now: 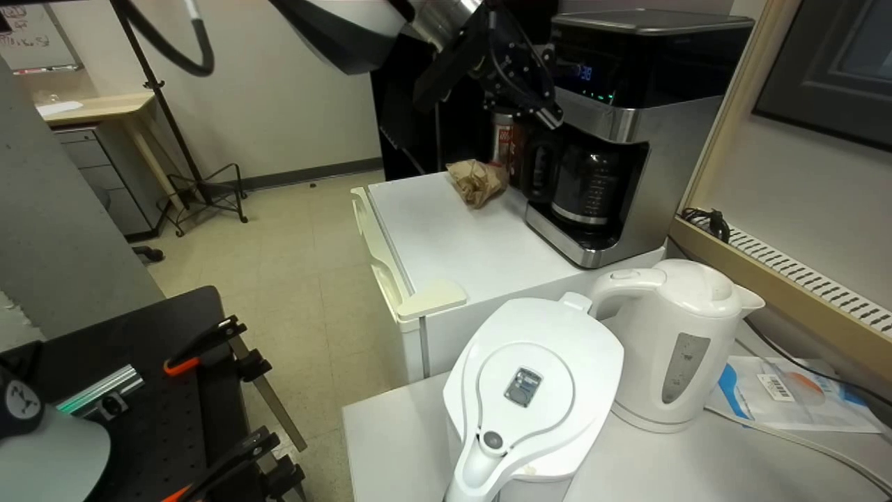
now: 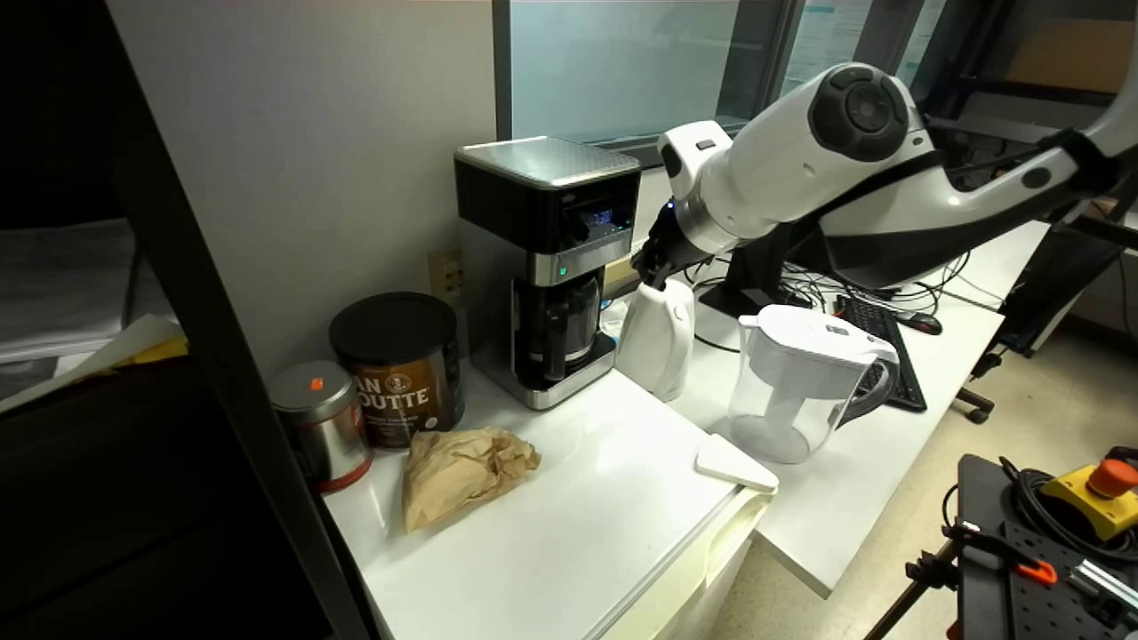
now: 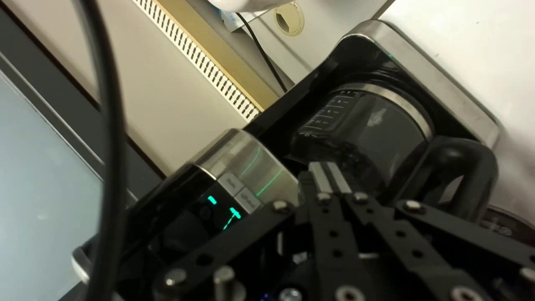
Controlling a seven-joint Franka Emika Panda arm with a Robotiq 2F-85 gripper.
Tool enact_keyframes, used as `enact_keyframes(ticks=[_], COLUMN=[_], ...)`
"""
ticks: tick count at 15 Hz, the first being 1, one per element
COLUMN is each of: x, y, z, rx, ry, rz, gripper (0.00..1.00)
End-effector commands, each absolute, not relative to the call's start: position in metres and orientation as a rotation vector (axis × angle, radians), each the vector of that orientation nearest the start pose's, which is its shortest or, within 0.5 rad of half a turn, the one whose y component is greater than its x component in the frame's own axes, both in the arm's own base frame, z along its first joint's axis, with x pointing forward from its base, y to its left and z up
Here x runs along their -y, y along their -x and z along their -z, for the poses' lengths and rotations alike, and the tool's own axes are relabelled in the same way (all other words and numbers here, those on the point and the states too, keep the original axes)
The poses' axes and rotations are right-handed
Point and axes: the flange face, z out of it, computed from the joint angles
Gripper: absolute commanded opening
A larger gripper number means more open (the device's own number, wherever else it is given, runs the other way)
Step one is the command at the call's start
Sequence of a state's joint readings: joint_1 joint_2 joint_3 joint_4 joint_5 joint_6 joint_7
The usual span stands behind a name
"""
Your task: Press a button on the right side of the coffee making machine
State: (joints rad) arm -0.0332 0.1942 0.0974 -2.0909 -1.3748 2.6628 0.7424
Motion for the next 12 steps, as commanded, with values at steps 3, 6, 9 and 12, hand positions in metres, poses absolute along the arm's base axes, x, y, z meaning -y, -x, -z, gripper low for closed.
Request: enact_keyframes(ticks=[3, 6, 9, 12], x=[-0.079, -0.084, -0.086, -0.088], y=[-0.523, -0.498, -0.478, -0.464], z=[-0.37, -0.376, -0.38, -0.383], rx=[-0.747, -0.809, -0.847, -0.866], ry=[-2.191, -2.099, -2.031, -1.989], rz=[-0.738, -0.734, -0.733, -0.731], gripper=[0.01, 0.01, 0.01, 0.01])
